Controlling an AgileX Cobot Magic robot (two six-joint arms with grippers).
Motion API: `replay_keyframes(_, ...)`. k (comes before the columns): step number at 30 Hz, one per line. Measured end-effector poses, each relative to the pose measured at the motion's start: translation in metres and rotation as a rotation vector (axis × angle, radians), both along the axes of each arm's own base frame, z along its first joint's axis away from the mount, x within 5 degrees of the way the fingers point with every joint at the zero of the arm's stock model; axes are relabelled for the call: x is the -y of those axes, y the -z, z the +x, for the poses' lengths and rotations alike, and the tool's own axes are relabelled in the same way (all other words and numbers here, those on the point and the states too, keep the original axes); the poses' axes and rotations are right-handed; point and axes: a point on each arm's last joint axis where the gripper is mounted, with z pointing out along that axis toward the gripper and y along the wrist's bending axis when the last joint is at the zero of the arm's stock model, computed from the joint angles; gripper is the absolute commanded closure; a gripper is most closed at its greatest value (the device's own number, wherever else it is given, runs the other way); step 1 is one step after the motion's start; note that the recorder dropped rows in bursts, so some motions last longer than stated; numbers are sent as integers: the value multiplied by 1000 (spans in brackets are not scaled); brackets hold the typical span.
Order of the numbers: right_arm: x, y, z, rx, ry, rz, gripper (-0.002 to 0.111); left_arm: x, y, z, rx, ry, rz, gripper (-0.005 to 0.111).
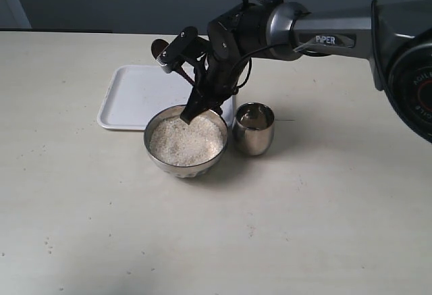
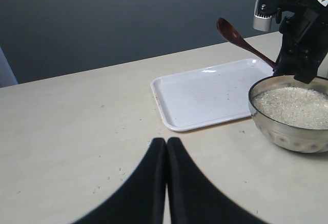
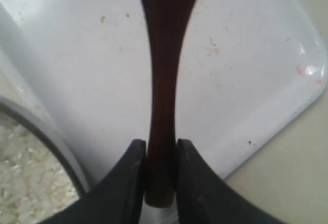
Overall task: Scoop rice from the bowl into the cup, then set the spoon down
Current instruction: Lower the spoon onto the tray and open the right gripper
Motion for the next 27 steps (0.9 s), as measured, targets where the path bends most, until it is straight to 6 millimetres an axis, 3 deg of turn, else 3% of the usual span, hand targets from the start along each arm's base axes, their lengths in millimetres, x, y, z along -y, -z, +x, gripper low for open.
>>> replay_keyframes(7,0,0,0,-1,0,-1,107,0,0,0,0,0,0,106)
replay_keyframes(15,1,0,-1,-8,0,-10,68,0,0,0,0,0,0,106)
replay_keyframes(27,2,1,0,-12,2,-14,68,0,0,0,0,0,0,106)
